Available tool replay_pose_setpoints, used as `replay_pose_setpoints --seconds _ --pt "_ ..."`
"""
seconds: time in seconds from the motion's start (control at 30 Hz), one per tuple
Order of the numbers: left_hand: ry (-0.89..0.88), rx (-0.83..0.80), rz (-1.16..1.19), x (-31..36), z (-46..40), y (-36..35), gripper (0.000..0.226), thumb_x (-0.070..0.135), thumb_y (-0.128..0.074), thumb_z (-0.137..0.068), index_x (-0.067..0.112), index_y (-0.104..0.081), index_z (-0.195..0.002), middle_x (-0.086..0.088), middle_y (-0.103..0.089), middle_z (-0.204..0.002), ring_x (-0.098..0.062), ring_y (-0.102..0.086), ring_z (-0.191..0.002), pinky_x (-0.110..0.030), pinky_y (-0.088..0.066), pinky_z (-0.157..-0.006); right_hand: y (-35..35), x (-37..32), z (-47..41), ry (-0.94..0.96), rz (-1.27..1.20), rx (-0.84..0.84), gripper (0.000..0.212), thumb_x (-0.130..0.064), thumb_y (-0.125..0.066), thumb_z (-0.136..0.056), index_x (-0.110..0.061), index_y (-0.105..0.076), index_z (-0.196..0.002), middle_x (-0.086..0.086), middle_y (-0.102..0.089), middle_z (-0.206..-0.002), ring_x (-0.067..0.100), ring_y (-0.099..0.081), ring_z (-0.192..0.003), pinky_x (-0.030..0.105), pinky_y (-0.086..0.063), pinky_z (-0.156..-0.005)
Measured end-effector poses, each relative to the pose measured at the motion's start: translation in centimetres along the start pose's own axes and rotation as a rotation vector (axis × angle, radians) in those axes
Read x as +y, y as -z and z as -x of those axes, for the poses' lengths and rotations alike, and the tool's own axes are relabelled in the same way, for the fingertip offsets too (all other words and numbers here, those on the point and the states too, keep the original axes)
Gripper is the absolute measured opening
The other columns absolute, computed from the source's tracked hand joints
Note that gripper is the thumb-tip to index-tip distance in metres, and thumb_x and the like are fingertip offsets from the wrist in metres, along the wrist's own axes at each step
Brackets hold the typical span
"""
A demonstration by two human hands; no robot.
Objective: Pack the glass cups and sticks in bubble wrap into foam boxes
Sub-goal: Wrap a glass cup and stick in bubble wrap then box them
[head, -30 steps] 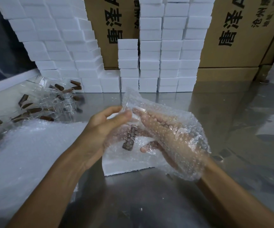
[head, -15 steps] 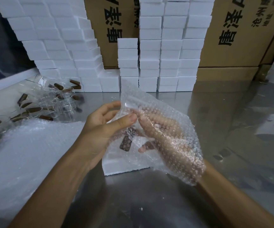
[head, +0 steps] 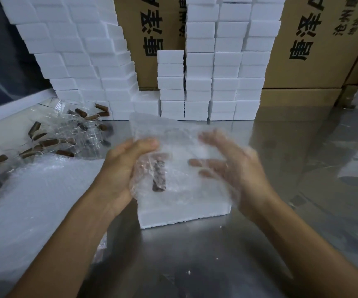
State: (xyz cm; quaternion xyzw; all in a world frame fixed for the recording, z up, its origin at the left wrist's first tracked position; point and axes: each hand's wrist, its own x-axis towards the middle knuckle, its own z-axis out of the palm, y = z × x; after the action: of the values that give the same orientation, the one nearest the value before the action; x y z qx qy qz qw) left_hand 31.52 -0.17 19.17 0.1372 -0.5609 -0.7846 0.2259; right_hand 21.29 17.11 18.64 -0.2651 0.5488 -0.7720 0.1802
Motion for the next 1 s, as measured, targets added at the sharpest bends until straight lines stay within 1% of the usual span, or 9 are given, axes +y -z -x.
replay_pose_setpoints --seconds 0.1,0.2,0.33,0.53,0.63,0.7,0.77,0.9,1.0 --pt "-0.019 0.066 0.128 0.7 -0.2 0.5 0.068 0.021 -0.079 -0.066 0.002 -0.059 -0.129 -0.02 -0.059 -0.134 -0.037 -0.058 -0.123 -0.054 -0.043 -0.107 1.8 -1.2 -0.5 0.049 -0.117 0.395 0.025 -0.035 -0.058 -0.097 -0.016 -0.073 -0.102 -0.004 -0.074 -0.108 0.023 -0.076 -0.085 0.028 -0.054 -0.07" --pt "-0.07 0.108 0.232 0.7 -0.5 0.4 0.053 0.015 -0.074 -0.07 0.01 -0.058 -0.121 -0.019 -0.056 -0.136 -0.035 -0.052 -0.13 -0.052 -0.035 -0.115 2.7 -1.5 -0.7 0.037 -0.134 0.512 0.02 -0.027 -0.055 -0.097 -0.017 -0.071 -0.089 -0.004 -0.073 -0.087 0.015 -0.074 -0.074 0.026 -0.05 -0.064" --pt "-0.097 0.115 0.314 0.1 -0.6 -0.4 0.044 0.012 -0.07 -0.071 0.011 -0.061 -0.114 -0.014 -0.061 -0.125 -0.033 -0.056 -0.126 -0.045 -0.042 -0.11 1.4 -0.4 -0.7 -0.008 -0.059 0.379 0.017 -0.032 -0.064 -0.088 -0.016 -0.07 -0.089 -0.003 -0.071 -0.075 0.014 -0.069 -0.067 0.024 -0.049 -0.059" --pt "-0.137 0.036 0.382 -0.8 0.0 -2.2 0.064 0.008 -0.072 -0.077 0.004 -0.052 -0.138 -0.018 -0.056 -0.139 -0.035 -0.052 -0.13 -0.05 -0.039 -0.112 -0.6 1.2 0.1 -0.072 -0.005 0.028 0.037 -0.045 -0.076 -0.075 -0.021 -0.071 -0.103 -0.012 -0.075 -0.092 0.009 -0.072 -0.084 0.026 -0.056 -0.075" --pt "-0.177 0.004 0.335 -1.4 0.4 -3.0 0.057 0.008 -0.073 -0.078 0.001 -0.056 -0.132 -0.016 -0.065 -0.123 -0.032 -0.061 -0.118 -0.044 -0.049 -0.102 -1.2 1.4 0.7 -0.095 -0.001 -0.079 0.033 -0.042 -0.077 -0.082 -0.021 -0.074 -0.107 -0.004 -0.077 -0.103 0.017 -0.073 -0.097 0.026 -0.057 -0.074" --pt "-0.213 -0.015 0.303 -1.7 0.7 -3.3 0.041 0.006 -0.073 -0.076 0.011 -0.067 -0.116 -0.011 -0.07 -0.109 -0.03 -0.065 -0.109 -0.043 -0.052 -0.096 -1.6 1.3 0.9 -0.094 -0.071 -0.047 0.012 -0.032 -0.076 -0.085 -0.021 -0.079 -0.087 -0.004 -0.077 -0.087 0.015 -0.075 -0.084 0.02 -0.054 -0.062" --pt "-0.221 -0.034 0.263 -1.9 0.9 -3.5 0.039 0.006 -0.077 -0.073 0.015 -0.071 -0.11 -0.012 -0.071 -0.111 -0.032 -0.066 -0.111 -0.047 -0.052 -0.098 -1.6 1.3 0.8 -0.07 -0.111 0.023 0.026 -0.021 -0.073 -0.088 -0.021 -0.077 -0.062 -0.003 -0.073 -0.068 0.009 -0.071 -0.066 0.018 -0.052 -0.056" --pt "-0.218 -0.05 0.084 -2.2 1.2 -3.7 0.05 0.012 -0.08 -0.069 0.015 -0.068 -0.118 -0.009 -0.073 -0.113 -0.025 -0.069 -0.107 -0.036 -0.057 -0.087 -1.2 1.2 0.5 0.014 -0.019 0.173 0.014 -0.023 -0.073 -0.089 -0.016 -0.08 -0.078 0.008 -0.077 -0.083 0.018 -0.07 -0.075 0.031 -0.055 -0.069" --pt "-0.165 -0.026 -0.022 -2.0 1.1 -3.6 0.066 0.018 -0.089 -0.059 0.011 -0.063 -0.12 -0.008 -0.074 -0.109 -0.025 -0.071 -0.103 -0.036 -0.058 -0.086 -0.6 1.2 0.3 0.102 0.082 0.272 0.016 -0.024 -0.075 -0.088 -0.017 -0.077 -0.074 0.003 -0.072 -0.069 0.013 -0.06 -0.059 0.023 -0.049 -0.054"
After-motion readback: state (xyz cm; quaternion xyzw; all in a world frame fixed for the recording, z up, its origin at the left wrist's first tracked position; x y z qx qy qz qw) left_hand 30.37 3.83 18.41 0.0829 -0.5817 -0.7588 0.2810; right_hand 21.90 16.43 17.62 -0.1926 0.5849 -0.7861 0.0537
